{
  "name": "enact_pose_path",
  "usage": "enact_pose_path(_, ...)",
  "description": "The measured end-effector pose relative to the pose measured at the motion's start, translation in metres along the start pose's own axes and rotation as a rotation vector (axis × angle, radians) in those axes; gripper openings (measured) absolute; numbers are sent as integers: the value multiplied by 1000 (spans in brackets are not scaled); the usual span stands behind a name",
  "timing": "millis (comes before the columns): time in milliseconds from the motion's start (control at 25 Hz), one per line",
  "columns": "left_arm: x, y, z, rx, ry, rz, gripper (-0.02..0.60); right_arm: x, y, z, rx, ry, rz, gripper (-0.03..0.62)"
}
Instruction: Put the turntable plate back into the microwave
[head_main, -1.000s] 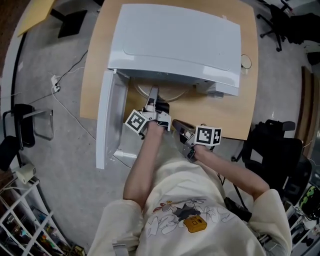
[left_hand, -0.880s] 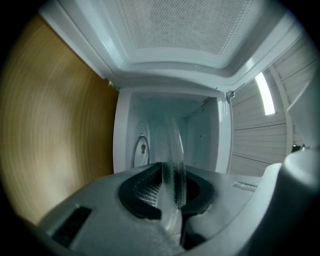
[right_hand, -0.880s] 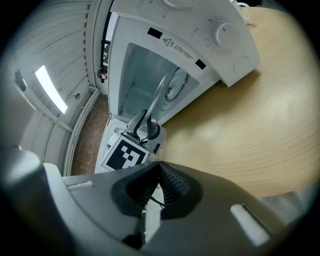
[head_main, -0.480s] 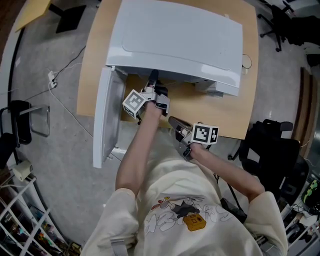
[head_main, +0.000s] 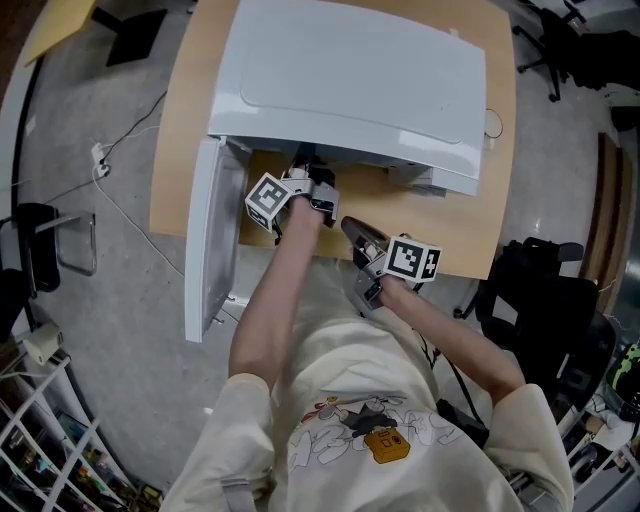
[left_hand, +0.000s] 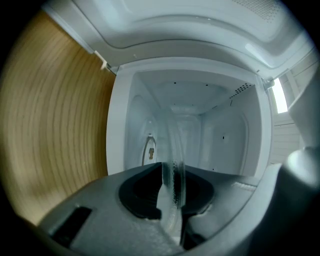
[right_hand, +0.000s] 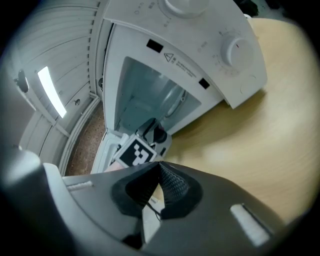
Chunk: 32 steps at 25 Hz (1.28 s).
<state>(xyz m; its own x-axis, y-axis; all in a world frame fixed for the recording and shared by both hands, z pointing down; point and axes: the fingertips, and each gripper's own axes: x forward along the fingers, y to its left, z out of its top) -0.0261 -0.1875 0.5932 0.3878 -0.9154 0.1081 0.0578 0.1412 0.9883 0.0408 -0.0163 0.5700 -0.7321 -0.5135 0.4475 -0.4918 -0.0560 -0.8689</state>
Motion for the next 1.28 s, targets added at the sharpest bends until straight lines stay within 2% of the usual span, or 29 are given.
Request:
enact_pose_path(80, 0, 2, 0, 3, 7, -4, 29, 3, 1, 28, 18, -94, 28, 8)
enact_pose_path(120, 0, 2, -1, 4, 10, -5, 29, 6, 3, 42, 42, -142, 54, 29)
enact_pose_path(160, 0, 3, -1, 5, 13, -4, 28, 8, 5, 55, 67, -185, 78, 95)
enact_pose_path(280, 0, 5, -2, 5, 22, -3, 28, 18, 4, 84, 125, -275, 107, 135)
enact_pose_path(440, -2, 8, -1, 3, 23, -1, 26, 39, -2, 100, 196, -318, 134, 167)
enact_pose_path(560, -2, 9, -2, 1, 30, 2, 26, 56, -5, 105, 213, -320, 155, 215)
enact_pose_path(600, -1, 10, -2, 2, 33, 1, 26, 60, -6, 106, 221, -319, 156, 208)
enact_pose_path(720, 0, 9, -1, -2, 38, -1, 26, 70, -13, 107, 261, -315, 133, 90)
enact_pose_path(760, 0, 9, -1, -6, 39, 0, 25, 72, -15, 107, 275, -314, 129, 80)
enact_pose_path(920, -1, 15, -1, -36, 48, 8, 23, 72, -17, 107, 331, -324, 138, 60)
enact_pose_path(1040, -1, 14, -4, -34, 61, -17, 31, 69, -15, 112, 364, -349, 160, 49)
enact_pose_path(1080, 0, 10, -6, -21, 72, -32, 41, 68, -14, 115, 368, -355, 165, 48)
enact_pose_path(1200, 0, 0, -15, 2, 116, -62, 134, 67, -12, 121, 361, -365, 171, 48)
enact_pose_path(1280, -9, 0, -20, 7, 130, -52, 141, 66, -10, 124, 359, -376, 176, 48)
